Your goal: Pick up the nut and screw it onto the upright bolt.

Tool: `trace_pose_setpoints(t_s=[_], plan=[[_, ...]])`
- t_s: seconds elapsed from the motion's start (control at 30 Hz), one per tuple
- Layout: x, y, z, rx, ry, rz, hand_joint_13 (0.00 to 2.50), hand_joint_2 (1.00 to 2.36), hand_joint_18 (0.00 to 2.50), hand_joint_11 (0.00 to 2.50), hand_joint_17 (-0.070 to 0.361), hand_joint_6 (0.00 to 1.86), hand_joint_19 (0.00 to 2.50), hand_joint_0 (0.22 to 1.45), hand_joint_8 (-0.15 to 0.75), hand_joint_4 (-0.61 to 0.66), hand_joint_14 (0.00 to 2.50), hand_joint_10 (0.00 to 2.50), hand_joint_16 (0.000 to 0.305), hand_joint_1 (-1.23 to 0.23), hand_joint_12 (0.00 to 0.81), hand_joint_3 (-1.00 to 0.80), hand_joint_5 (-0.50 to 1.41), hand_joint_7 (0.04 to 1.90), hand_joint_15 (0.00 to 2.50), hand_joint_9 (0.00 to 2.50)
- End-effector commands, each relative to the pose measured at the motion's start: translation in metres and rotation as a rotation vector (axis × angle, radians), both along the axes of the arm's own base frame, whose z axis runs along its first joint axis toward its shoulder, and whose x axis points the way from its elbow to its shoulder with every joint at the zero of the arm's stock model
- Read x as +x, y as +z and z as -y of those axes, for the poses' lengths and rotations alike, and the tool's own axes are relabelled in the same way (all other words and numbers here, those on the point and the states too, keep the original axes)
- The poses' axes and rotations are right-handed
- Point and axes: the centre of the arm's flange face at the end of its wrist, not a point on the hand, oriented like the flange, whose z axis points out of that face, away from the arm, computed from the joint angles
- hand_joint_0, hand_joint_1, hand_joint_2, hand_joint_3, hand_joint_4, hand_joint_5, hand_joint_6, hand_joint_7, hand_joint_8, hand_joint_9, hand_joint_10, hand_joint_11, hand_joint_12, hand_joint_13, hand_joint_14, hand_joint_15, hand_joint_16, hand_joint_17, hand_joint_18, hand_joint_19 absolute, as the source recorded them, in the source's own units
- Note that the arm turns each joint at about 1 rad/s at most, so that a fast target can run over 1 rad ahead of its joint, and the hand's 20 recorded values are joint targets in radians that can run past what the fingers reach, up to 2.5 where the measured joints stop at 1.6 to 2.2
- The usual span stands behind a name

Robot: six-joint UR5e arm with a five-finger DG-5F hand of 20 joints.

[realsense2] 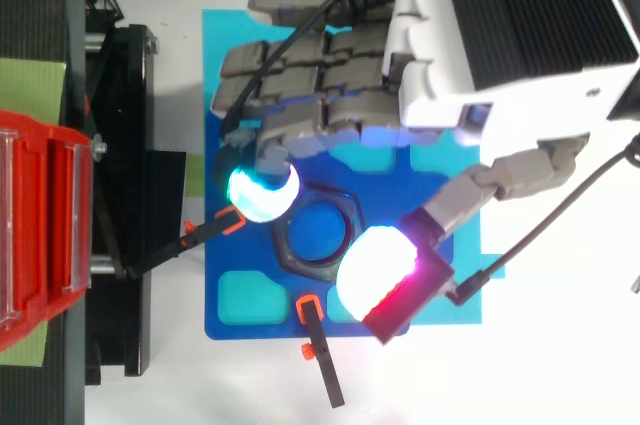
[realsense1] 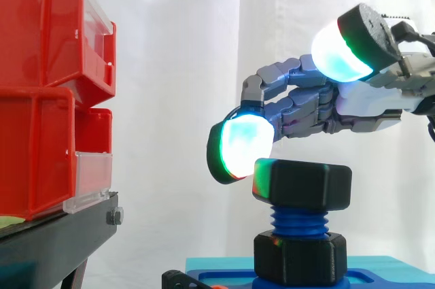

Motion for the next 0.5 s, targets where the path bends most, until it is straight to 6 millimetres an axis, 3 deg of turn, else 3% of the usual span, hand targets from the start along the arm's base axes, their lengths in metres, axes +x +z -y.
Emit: trace_pose_setpoints(t_s=[0.0, 0.47], plan=[[-0.002, 0.0, 0.013, -0.011, -0.003, 0.0, 0.27, 1.0, 0.0, 0.0, 0.049, 0.5, 0.0, 0.48, 0.225, 0.21, 0.0, 0.0, 0.022, -0.21, 0.228, -0.5, -0.12, 1.09, 0.0, 0.4], [-0.01, -0.003, 0.038, -0.024, -0.023, -0.024, 0.31, 1.0, 0.0, 0.0, 0.044, 0.5, 0.0, 0.49, 0.236, 0.22, 0.0, 0.0, 0.02, -0.22, 0.215, -0.5, -0.09, 1.19, 0.0, 0.47]])
